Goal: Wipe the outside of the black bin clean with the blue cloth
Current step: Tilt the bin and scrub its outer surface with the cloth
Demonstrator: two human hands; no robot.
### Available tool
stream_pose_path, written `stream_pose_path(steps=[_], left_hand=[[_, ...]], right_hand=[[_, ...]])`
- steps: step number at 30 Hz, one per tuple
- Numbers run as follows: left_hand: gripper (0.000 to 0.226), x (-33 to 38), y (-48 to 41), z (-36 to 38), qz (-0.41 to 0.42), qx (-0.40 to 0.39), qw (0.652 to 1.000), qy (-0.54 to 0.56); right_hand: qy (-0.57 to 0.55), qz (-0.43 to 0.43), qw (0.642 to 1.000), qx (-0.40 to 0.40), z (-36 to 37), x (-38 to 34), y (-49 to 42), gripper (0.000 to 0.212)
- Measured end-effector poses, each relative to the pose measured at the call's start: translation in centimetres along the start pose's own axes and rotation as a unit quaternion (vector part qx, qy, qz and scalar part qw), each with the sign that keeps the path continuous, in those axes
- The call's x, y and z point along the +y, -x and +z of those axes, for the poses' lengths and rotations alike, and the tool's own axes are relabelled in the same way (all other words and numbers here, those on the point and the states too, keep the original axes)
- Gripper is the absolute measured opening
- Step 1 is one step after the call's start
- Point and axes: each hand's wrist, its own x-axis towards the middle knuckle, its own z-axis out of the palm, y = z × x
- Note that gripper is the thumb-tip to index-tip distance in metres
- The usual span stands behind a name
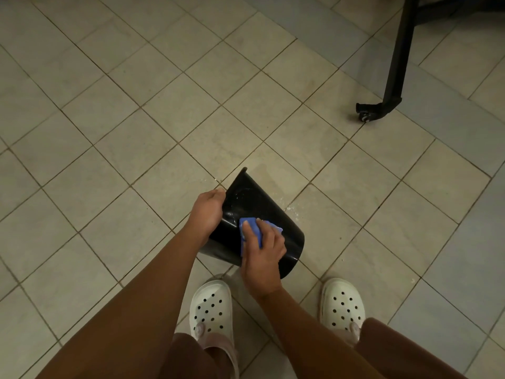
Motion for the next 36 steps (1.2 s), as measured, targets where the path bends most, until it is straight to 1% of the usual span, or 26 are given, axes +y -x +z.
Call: stream_pose_path(steps=[2,4,6,10,13,16,18,20,22,24,25,28,29,30,31,33,34,36], left_hand=[[0.037,0.1,-0.3,0.0,-0.008,-0.011,1.000,-0.005],[0.040,0.0,-0.5,-0.1,-0.017,-0.016,1.000,0.002],[0.039,-0.1,-0.5,-0.2,-0.021,-0.010,1.000,0.015],[0.040,-0.5,-0.2,-0.2,-0.015,0.002,1.000,0.017],[0.039,-0.7,-0.1,-0.1,0.007,0.008,1.000,0.003],[0.042,-0.8,0.0,0.0,0.034,0.013,0.999,-0.036],[0.044,-0.9,-0.1,0.0,0.042,0.017,0.998,-0.050],[0.045,-1.0,-0.3,0.1,0.036,0.016,0.998,-0.048],[0.041,-0.9,-0.3,0.1,0.024,0.006,0.999,-0.037],[0.037,-0.9,-0.3,0.0,0.010,-0.003,0.999,-0.032],[0.037,-1.0,-0.4,0.0,0.007,-0.001,0.999,-0.032],[0.039,-1.1,-0.6,0.0,0.011,0.011,1.000,-0.016],[0.040,-0.9,-0.6,0.2,0.014,0.013,1.000,-0.012],[0.040,-0.8,-0.6,0.3,0.018,0.017,1.000,-0.015],[0.040,-0.8,-0.6,0.5,0.024,0.021,0.999,-0.023],[0.042,-1.0,-0.6,0.5,0.033,0.026,0.998,-0.037],[0.044,-1.0,-0.5,0.5,0.035,0.025,0.998,-0.039],[0.045,-1.2,-0.6,0.3,0.036,0.017,0.998,-0.045]], right_hand=[[0.003,-0.030,1.000,0.002,-0.1,0.0,-0.4,0.086],[0.006,-0.057,0.998,0.009,-0.2,-0.6,-1.7,0.078],[0.007,-0.061,0.998,0.007,-0.4,-1.8,-3.1,0.070],[0.004,0.028,1.000,-0.002,-0.7,-3.7,-6.5,0.055],[0.003,0.114,0.992,-0.060,-1.7,-2.9,-10.0,0.047],[-0.011,0.198,0.973,-0.120,-2.9,-0.2,-11.4,0.038],[-0.004,0.255,0.960,-0.119,-3.4,0.9,-10.1,0.036],[0.026,0.290,0.952,-0.093,-3.3,-0.1,-7.9,0.042],[0.034,0.276,0.957,-0.078,-2.8,-2.7,-6.1,0.053],[0.031,0.238,0.966,-0.092,-2.3,-4.8,-5.7,0.065],[0.028,0.211,0.972,-0.100,-2.2,-5.2,-6.3,0.067],[0.027,0.109,0.988,-0.107,-2.3,-4.4,-9.1,0.061],[0.026,0.093,0.989,-0.108,-2.5,-3.8,-9.9,0.057],[0.026,0.098,0.989,-0.108,-2.7,-3.2,-10.5,0.052],[0.025,0.124,0.986,-0.105,-2.9,-2.7,-10.9,0.047],[0.009,0.210,0.972,-0.105,-3.5,-2.0,-11.1,0.035],[0.004,0.247,0.962,-0.118,-3.9,-1.7,-10.9,0.033],[-0.007,0.283,0.944,-0.170,-4.6,-1.1,-10.3,0.039]])
